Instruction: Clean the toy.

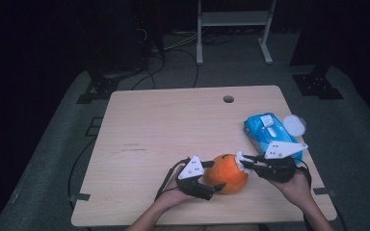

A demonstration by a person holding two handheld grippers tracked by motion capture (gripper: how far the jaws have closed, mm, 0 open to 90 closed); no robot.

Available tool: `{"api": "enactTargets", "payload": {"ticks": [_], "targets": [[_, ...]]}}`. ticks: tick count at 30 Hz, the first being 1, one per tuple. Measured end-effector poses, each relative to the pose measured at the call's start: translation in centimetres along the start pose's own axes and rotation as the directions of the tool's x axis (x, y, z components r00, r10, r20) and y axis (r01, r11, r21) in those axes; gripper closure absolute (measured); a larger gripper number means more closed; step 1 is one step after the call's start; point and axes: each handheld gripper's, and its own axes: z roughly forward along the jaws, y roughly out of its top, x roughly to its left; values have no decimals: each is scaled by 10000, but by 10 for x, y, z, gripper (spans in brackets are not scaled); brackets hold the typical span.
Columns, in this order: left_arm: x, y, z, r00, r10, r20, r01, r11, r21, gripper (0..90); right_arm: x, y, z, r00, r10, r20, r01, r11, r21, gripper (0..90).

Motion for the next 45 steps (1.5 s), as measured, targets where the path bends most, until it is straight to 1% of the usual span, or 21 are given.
{"api": "enactTargets", "payload": {"ticks": [4,5,10,11,14,15,16,17,18,19,20,21,24,25,27,29,31,33,36,40,45], "targets": [[1,-5,10,9999,-61,-92,63,9997,232,44,4,2,4,9999,-45,-150,45,10000,20,775],[0,-7,13,10000,-4,-47,6,9996,272,44,9,5,8,9996,-268,-124,268,9996,61,774],[-1,3,4,9998,189,-50,-186,9990,395,243,12,10,7,9995,-232,-199,231,9997,-78,774],[0,13,-5,9987,499,-26,-497,9976,478,255,13,14,4,9994,-220,-257,211,9991,-358,774],[2,25,-17,9986,516,141,-522,9978,408,259,11,17,0,9993,21,-374,-51,9968,-796,774],[4,34,-29,9979,607,233,-614,9976,313,259,9,16,0,9989,156,-439,-194,9959,-882,774],[4,34,-29,9979,607,233,-614,9976,313,259,9,16,0,9989,156,-439,-194,9959,-882,774],[6,37,-34,9977,621,258,-635,9963,587,259,3,10,5,9975,465,-535,-503,9962,-713,774],[6,37,-34,9977,621,258,-635,9963,587,259,1,6,11,9963,597,-620,-631,9965,-541,774],[8,31,-29,9986,477,222,-498,9925,1120,259,0,2,17,9948,728,-710,-754,9966,-345,774],[8,31,-29,9986,477,222,-498,9925,1120,258,0,2,17,9948,728,-710,-754,9966,-345,774],[8,20,-20,9991,330,262,-366,9877,1519,258,-1,-5,29,9933,831,-805,-822,9965,140,774],[9,19,-19,9997,133,190,-158,9901,1398,251,0,-6,33,9937,780,-806,-762,9968,253,775],[9,21,-18,9998,172,38,-176,9891,1463,249,3,-1,31,9955,636,-701,-630,9979,117,774],[7,20,-15,9999,107,30,-110,9903,1385,245,9,6,27,9934,555,-999,-586,9979,-276,774],[3,20,-11,9994,346,43,-349,9890,1435,243,19,15,28,9924,137,-1221,-191,9989,-439,774],[-1,22,-10,9970,772,7,-762,9832,1659,243,31,21,33,9910,-319,-1300,278,9991,-329,774],[-1,21,-11,9970,779,-10,-767,9826,1691,245,35,21,36,9918,-598,-1126,586,9982,-146,774],[1,20,-12,9981,619,-9,-611,9862,1541,248,28,17,36,9925,-341,-1175,323,9993,-167,774],[5,18,-11,9988,494,63,-498,9885,1425,246,9,2,30,9965,264,-791,-265,9996,2,775],[4,16,-7,9991,403,98,-412,9893,1399,215,17,5,29,9975,181,-683,-186,9998,-61,774]]}}
